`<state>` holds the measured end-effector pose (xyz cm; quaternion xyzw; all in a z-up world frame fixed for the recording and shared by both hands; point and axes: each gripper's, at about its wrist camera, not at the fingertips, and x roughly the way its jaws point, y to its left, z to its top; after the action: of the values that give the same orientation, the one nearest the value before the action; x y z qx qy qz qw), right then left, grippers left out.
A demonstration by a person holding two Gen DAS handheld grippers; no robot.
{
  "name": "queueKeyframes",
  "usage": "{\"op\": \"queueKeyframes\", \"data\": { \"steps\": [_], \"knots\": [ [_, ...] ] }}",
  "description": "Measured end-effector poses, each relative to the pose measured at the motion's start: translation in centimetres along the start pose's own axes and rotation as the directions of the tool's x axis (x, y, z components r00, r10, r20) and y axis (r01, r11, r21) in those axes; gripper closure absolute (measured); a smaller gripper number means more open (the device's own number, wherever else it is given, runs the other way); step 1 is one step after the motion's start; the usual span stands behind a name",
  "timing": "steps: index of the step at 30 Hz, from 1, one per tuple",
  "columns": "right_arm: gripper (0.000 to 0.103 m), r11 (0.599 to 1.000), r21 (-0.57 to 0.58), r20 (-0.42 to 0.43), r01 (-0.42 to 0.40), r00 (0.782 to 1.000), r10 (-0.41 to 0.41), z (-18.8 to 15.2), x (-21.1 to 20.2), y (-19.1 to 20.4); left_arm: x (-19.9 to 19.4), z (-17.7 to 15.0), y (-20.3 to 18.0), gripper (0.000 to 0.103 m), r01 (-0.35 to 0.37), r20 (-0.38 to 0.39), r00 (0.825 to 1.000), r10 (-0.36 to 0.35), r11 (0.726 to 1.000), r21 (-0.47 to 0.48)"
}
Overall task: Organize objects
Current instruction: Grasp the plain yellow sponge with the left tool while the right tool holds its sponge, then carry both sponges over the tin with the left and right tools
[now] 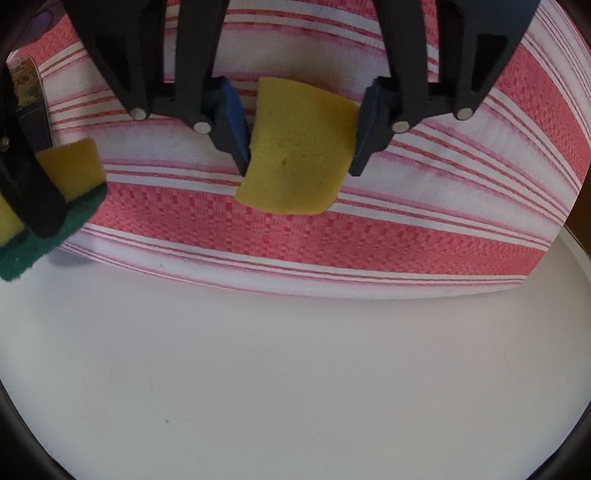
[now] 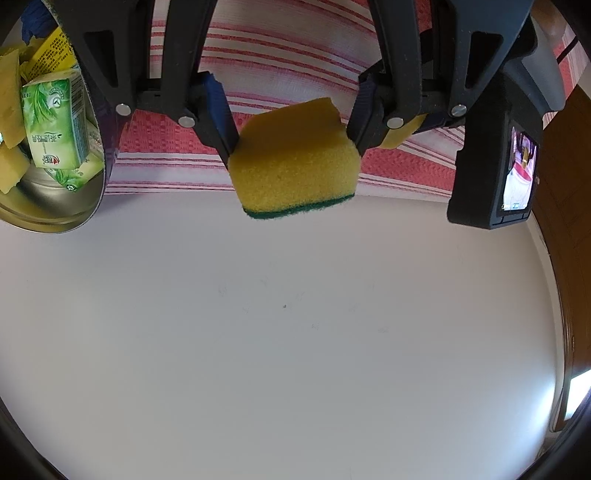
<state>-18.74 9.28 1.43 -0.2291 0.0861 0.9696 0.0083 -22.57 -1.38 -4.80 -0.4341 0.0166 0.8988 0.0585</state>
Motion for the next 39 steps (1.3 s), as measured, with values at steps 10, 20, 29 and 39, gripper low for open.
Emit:
{"op": "queueKeyframes", "data": {
  "steps": [10, 20, 29, 39],
  "knots": [
    [0.045, 0.999, -0.050, 0.051, 0.006, 0.999, -0.004, 0.3, -0.5, 0.1, -5.0, -1.2, 0.5, 0.054, -0.080, 0.227, 0.969, 0.098, 0.993, -0.088],
    [0.045, 0.996, -0.084, 0.097, 0.040, 0.995, -0.032, 0.3, -1.7, 1.2, -7.6, -2.9, 0.5, 0.054, -0.091, 0.288, 0.950, 0.119, 0.990, -0.110],
    [0.045, 0.994, -0.089, 0.114, 0.063, 0.992, -0.052, -1.0, -2.4, 0.6, -9.6, -4.9, -0.5, 0.054, -0.107, 0.329, 0.936, 0.127, 0.991, -0.079],
    [0.045, 0.992, -0.094, 0.128, 0.083, 0.989, -0.071, -1.7, -5.6, -1.4, -11.2, -6.5, -1.5, 0.054, -0.112, 0.349, 0.927, 0.134, 0.990, -0.083]
  ]
}}
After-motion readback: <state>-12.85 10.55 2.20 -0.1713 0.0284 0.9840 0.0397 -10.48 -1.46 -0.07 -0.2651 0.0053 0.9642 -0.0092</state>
